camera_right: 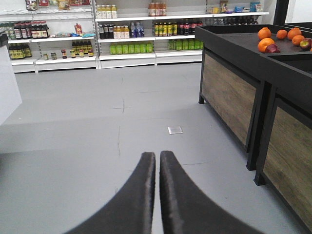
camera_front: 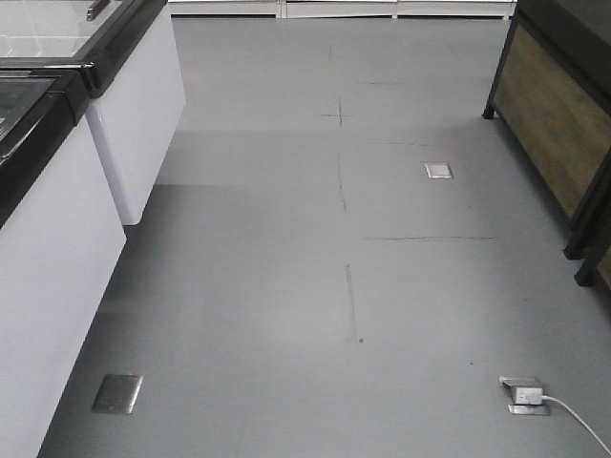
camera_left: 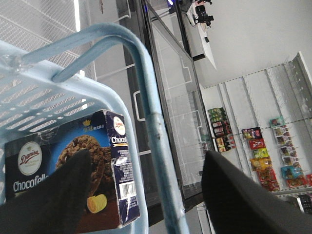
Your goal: Left arm holds basket, right arm returns cookies
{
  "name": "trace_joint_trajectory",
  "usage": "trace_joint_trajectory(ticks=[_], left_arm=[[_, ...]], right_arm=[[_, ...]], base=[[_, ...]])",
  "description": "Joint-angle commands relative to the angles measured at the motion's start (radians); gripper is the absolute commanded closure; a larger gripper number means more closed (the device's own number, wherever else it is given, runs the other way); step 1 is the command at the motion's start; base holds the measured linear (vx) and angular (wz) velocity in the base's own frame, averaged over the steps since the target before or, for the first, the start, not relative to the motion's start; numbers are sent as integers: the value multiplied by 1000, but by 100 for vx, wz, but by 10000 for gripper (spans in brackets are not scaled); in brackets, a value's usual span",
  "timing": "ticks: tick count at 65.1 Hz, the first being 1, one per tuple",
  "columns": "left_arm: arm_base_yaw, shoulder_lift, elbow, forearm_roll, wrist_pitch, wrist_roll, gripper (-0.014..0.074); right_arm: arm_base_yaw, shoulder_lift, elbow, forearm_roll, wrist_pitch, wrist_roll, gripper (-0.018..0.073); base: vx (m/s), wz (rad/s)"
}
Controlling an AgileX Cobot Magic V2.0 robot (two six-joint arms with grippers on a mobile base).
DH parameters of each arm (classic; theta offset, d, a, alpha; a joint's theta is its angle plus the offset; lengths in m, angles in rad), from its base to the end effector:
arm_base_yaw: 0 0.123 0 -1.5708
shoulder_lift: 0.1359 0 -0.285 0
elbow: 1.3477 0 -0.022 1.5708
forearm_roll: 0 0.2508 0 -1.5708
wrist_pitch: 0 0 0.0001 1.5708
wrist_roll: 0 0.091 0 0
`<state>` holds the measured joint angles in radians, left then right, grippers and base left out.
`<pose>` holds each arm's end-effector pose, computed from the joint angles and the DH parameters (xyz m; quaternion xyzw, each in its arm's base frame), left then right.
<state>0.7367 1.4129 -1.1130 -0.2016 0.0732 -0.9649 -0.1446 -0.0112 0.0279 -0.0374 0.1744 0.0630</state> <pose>0.2460 0.2213 0.3509 -0.6489 0.4681 -0.1335 0.5847 0.0557 -0.0087 0.1885 0.0655 0.7399 -0.0420 0.6682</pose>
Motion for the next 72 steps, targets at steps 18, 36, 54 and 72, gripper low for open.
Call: trace_joint_trajectory(ticks=[18, 36, 54, 72], left_arm=[[-6, 8, -27, -9, -153, -2, 125], [-36, 47, -28, -9, -220, -26, 125], [-39, 58, -28, -9, -234, -26, 125], [-39, 59, -28, -9, -235, -26, 200]], right_arm=[[-4, -13, 18, -9, -70, -5, 566], [-4, -13, 18, -8, -70, -5, 566], [-4, -13, 18, -8, -70, -5, 566], [-4, -13, 18, -8, -70, -5, 566]], base=[[0, 0], [0, 0], [0, 0], [0, 0]])
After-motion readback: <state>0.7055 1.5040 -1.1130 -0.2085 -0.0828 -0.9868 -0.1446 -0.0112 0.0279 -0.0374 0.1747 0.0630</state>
